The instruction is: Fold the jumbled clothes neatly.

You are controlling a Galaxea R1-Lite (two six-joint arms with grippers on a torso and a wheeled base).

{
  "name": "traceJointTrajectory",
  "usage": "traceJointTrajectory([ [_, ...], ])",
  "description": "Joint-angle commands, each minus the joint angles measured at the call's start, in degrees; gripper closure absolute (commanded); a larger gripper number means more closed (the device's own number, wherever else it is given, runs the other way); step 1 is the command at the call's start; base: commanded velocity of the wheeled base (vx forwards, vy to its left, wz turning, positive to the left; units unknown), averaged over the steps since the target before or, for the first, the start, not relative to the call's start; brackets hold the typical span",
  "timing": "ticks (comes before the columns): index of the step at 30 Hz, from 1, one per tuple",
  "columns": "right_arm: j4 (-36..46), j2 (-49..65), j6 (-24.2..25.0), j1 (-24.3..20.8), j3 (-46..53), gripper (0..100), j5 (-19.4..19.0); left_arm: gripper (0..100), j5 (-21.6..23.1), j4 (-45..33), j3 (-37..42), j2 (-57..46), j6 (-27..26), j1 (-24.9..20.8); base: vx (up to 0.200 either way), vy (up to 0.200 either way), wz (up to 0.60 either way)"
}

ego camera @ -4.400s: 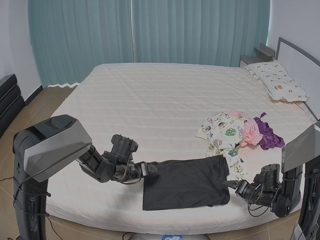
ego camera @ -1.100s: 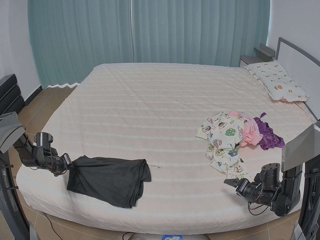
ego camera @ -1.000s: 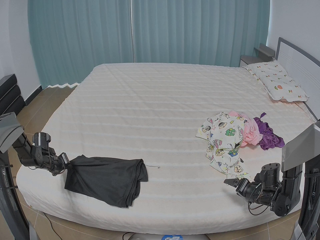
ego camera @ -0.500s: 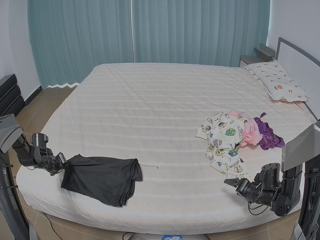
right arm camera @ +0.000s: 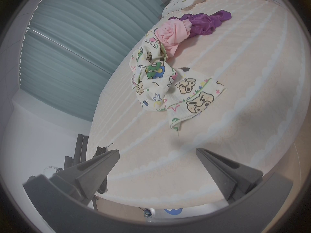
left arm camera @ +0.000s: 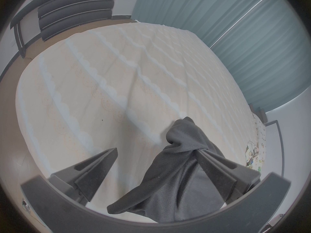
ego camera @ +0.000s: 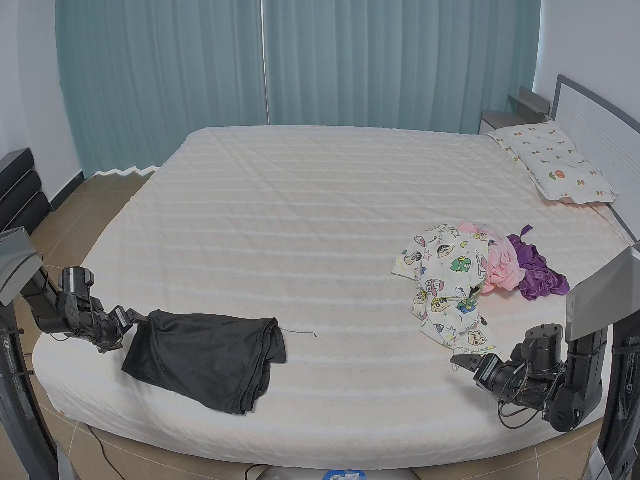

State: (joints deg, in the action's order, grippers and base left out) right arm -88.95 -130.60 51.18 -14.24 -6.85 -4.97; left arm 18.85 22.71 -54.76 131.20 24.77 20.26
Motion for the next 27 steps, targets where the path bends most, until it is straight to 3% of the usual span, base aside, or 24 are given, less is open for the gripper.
traceJointTrajectory([
  [1,-0.87,7.2,-0.99,2.64,0.0,0,0.49,0,4.62,-0.21,2.55,-6.74,0.1,1.54,0.0,0.0,0.0],
  [10,-0.87,16.96,-1.52,6.06,2.37,0,0.84,0,5.15,-9.79,2.47,-12.54,-2.01,4.79,0.0,0.0,0.0],
  [15,-0.61,27.85,-3.01,7.56,6.85,0,0.93,0,9.45,-10.23,6.77,-19.75,-2.18,6.72,0.0,0.0,0.0],
  [16,0.45,31.9,-4.24,8.09,6.85,0,1.28,0,12.35,-10.23,8.44,-23.09,-2.18,7.16,0.0,0.0,0.0],
  [19,8.71,44.29,-8.55,9.14,6.85,0,3.22,0,19.56,-10.67,13.1,-34.87,-2.01,8.13,0.0,0.0,0.0],
  [22,15.04,51.67,-11.36,9.14,6.85,0,3.39,0,20.88,-10.58,15.91,-40.93,-2.1,8.13,0.0,0.0,0.0],
  [27,36.04,74.26,-19.27,9.14,6.85,0,3.48,0,25.19,-10.85,22.94,-54.64,-3.15,8.04,0.0,0.0,0.0],
])
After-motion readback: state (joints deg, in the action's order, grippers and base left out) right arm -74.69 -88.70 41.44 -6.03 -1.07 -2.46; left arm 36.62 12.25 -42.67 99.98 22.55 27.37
